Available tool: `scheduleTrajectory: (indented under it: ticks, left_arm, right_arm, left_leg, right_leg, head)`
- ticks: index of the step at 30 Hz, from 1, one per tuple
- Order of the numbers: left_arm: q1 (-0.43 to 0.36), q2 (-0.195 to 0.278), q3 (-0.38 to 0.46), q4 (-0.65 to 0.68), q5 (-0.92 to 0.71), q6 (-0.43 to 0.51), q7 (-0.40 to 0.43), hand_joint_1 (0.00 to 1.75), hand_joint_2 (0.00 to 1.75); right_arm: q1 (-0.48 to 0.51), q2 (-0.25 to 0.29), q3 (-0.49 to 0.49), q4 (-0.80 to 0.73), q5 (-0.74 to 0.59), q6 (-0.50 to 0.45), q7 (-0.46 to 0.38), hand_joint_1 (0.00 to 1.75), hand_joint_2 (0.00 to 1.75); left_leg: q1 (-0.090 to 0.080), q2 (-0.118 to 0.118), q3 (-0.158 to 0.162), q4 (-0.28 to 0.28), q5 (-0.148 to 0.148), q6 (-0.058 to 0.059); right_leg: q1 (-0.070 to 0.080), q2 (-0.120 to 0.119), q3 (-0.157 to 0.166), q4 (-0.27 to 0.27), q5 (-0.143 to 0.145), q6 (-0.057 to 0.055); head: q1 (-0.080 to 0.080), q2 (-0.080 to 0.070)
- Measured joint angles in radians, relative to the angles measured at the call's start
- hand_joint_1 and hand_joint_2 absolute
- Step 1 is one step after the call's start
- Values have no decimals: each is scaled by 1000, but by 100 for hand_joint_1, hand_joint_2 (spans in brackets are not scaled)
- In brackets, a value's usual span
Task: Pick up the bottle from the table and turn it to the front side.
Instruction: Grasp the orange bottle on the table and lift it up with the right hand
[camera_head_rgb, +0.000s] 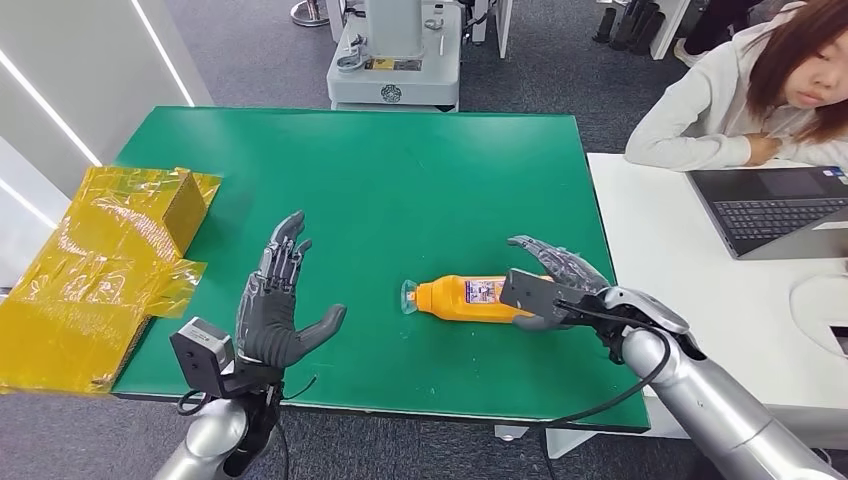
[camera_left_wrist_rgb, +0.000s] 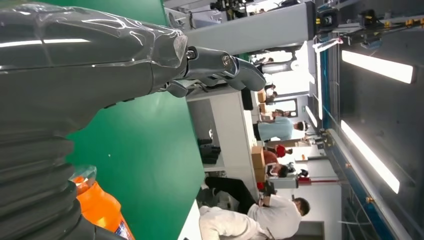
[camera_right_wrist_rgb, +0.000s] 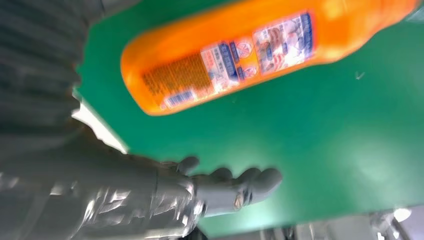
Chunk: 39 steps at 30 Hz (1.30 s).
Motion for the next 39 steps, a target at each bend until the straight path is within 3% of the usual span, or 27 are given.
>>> scheduleTrajectory:
  ticks: [6,12,21,31,39]
  left_arm:
    - [-6,-5,-4,12,6,-1,0,0,175]
    - [1,-8,-4,16,14,2,12,0,175]
    - [11,-9,-4,26,6,10,12,0,175]
    - [29,-21,0,38,-9,16,1,0,175]
    - [52,-35,25,50,-33,36,-10,0,175]
  right_arm:
    - [-121,-1,99,100,29,77,24,0,175]
    - [-186,0,169,157,47,82,21,0,175]
    - [-200,22,230,211,80,71,-7,0,175]
    - [-215,46,286,257,49,181,-56,0,175]
    - [-231,58,330,271,66,205,-78,0,175]
  left_leg:
    - [0,0,0,0,0,0]
    - [0,-1,-1,0,0,0]
    - [0,-2,-1,0,0,0]
    - [0,-3,-2,0,0,0]
    - [0,-2,-2,0,0,0]
  right_leg:
    - [0,0,0,0,0,0]
    - [0,-1,0,0,0,0]
    - [0,-1,0,0,0,0]
    - [0,-2,0,0,0,0]
    - [0,-2,0,0,0,0]
  head:
    - [0,0]
    - [0,0]
    - [0,0]
    - [0,0]
    - [0,0]
